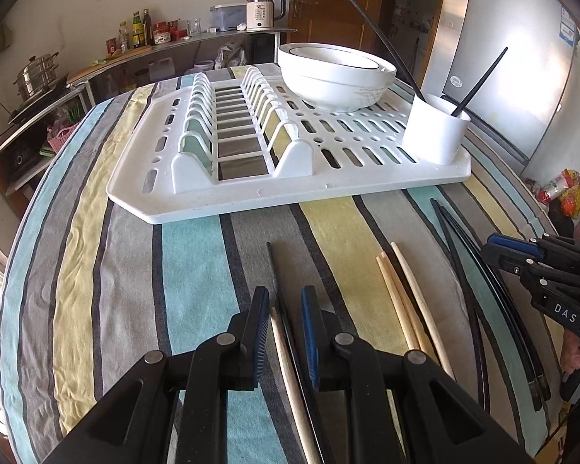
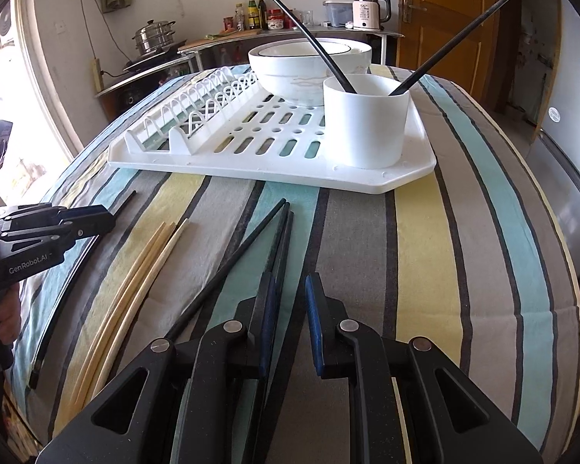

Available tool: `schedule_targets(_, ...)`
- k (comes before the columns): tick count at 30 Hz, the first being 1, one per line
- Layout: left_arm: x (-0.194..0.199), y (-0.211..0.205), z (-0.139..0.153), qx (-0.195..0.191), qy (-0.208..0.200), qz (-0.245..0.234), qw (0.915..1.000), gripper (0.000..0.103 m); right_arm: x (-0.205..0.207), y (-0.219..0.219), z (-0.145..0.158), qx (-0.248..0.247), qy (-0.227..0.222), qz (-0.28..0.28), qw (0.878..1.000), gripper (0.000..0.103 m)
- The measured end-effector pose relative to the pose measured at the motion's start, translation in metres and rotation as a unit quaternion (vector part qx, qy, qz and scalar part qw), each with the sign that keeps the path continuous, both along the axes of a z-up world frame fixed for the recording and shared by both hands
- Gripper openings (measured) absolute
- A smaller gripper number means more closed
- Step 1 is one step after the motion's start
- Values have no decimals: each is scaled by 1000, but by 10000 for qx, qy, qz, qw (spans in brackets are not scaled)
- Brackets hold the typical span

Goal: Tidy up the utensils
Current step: 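Close the left tool on another black chopstick while the right tool grasps one too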

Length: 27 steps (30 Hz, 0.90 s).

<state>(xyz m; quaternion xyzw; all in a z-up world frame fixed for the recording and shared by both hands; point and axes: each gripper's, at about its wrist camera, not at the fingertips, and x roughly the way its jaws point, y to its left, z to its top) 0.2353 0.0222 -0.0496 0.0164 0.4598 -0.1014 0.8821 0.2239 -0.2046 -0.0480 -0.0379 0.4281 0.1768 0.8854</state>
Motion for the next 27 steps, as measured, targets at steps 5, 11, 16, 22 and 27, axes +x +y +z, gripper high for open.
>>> schedule_targets(5,4,-3,0,62,-33,-28,10000,17,3,-1,-3,-151,36,-15,9999,17)
schedule_targets(11,7,-10,0,105,-35,-134,9998,17,6,-4,-2,-181,53,-110,9998,17)
schedule_targets(16,9,-15,-1,183,-42,-173,9997,17,13,1,-1,-257,103,-117,9995,17)
schedule_targets(22,8,-21,-1,441,-79,-201,9988,17,22,2,-1,-200,222,-196,9994,16)
schedule_targets(27,9,-22,0,444,-2,-171,9989,10,23,5,-1,-340,218,-181,9990,7)
